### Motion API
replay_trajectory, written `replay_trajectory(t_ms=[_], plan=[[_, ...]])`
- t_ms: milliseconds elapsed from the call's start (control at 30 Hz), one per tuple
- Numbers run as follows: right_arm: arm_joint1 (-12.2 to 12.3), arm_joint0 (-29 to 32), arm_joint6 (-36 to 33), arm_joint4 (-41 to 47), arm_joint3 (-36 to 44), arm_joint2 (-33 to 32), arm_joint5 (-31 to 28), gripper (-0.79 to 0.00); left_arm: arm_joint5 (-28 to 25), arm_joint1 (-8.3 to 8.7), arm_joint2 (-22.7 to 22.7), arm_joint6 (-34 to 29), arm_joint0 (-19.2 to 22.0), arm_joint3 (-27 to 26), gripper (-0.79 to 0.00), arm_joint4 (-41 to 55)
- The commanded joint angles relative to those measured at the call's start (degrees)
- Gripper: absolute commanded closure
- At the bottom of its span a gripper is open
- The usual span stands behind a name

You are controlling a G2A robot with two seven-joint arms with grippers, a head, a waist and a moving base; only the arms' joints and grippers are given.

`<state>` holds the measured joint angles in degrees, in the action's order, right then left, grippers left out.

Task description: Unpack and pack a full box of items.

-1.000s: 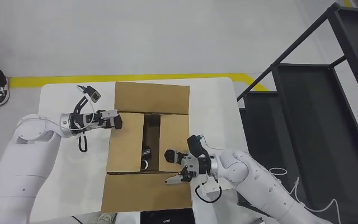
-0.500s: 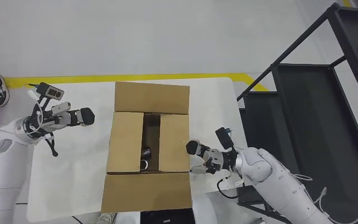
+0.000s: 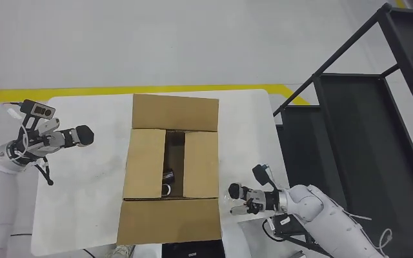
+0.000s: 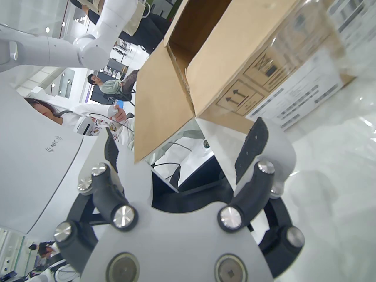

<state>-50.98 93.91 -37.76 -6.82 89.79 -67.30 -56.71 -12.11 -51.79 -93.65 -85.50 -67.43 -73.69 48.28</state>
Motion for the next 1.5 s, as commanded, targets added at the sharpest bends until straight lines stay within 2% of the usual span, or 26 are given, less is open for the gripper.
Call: replay_trajectory(t_ms=[0,200,467,600,833,1000,1233,1467], plan=[[-0.2,-0.8,-1.1,0.1,-0.2,1.7,0.5,-0.785,-0.1,0.03,-0.2,0.2,-0.3,-0.2,-0.785,0.0],[-0.5,-2.6,-3.7,0.1,-0.5,5.7,2.3,-0.785,-0.3,0.09,-0.9,0.9,-1.1,-0.8,-0.785,0.4],[0.1,-1.6,-7.6,1.2,3.4,8.0,2.0,-0.785,-0.2,0.17,-1.2,1.4,-1.5,-1.0,-0.785,0.1],[0.9,-1.0,-8.6,6.0,6.2,8.0,-1.2,-0.785,-0.2,0.17,-1.1,1.7,-1.4,-0.6,-0.785,0.0],[2.4,-0.9,-8.5,18.1,12.4,6.8,-1.3,-0.785,-0.1,0.19,-1.0,1.8,-1.0,0.0,-0.785,-0.1],[2.8,-2.0,-8.5,20.8,12.3,5.7,-1.3,-0.785,-0.1,0.22,-1.0,1.8,-0.6,0.4,-0.785,-0.1],[1.6,-5.3,-4.2,20.1,9.8,5.9,-1.3,-0.785,0.2,0.19,-0.6,1.7,0.5,0.8,-0.785,0.1],[-0.6,-9.2,3.3,12.7,5.2,8.8,-0.7,-0.785,0.6,-0.11,3.0,2.6,5.8,4.0,-0.785,-3.5]])
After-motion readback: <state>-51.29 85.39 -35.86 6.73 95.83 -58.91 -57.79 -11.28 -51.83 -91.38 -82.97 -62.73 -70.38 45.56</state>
